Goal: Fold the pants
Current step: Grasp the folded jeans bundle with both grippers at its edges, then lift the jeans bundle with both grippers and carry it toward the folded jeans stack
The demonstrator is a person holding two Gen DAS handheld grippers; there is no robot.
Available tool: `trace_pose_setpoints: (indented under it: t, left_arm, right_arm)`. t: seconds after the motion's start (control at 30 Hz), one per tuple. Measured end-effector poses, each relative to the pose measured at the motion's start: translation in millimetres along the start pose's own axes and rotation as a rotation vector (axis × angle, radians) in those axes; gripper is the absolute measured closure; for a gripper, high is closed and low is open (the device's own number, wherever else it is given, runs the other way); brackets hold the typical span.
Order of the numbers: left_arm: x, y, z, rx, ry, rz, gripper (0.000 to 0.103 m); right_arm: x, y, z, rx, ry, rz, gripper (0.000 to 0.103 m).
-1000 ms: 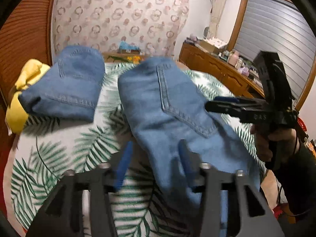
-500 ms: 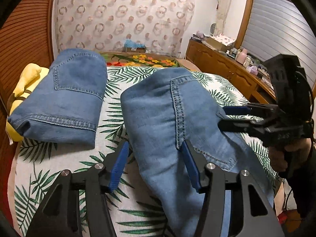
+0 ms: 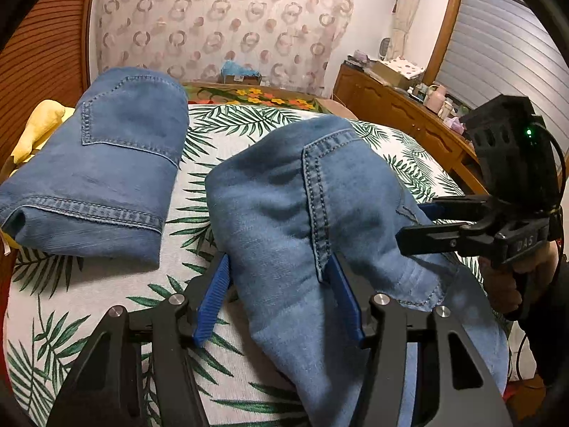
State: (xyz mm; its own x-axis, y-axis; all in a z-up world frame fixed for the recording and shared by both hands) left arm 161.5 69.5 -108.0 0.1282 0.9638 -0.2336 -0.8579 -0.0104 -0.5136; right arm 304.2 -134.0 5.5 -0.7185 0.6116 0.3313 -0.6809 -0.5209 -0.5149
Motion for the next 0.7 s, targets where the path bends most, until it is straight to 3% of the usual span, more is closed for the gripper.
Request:
trace_pose_setpoints:
  t: [0.1, 0.2, 0.43, 0.7]
  left_arm:
    - [-0.4, 1.2, -1.8, -0.002, 0.003, 0.001, 0.045]
    - [-0.9, 1.6, -1.5, -0.004, 0.003, 0.005, 0.045]
    - [-2.5, 2.6, 1.7, -0.015, 0.013, 0.011, 0.051]
    - [5.1, -4.2, 32.8, -0.109, 0.028, 0.051, 0.051]
  right_arm:
    - [2.4, -4.2, -7.0, 0.015, -0.014, 0.003, 0.025]
    - [4.5, -7.9, -12.2, 0.03, -0.037, 0.001, 0.034]
    - [28.2, -12.2, -5.7, 0.0, 0.044, 0.057, 0.072]
    - [64.7, -23.8, 16.4, -0.081, 0.08, 0.119, 0.079]
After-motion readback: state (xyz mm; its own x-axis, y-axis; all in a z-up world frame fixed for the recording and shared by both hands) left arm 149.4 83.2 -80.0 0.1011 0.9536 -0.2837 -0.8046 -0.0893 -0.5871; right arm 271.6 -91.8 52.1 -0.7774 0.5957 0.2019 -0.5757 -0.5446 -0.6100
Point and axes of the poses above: each gripper's, at about its wrist camera, not at the fingertips, and z roughly against the way its jaws point, x to its left, y to its underside, the point moved 2 cm from there along -z, roughly the way its jaws point, and after that the axes turned 14 degrees about x, right-handed, at the moved point
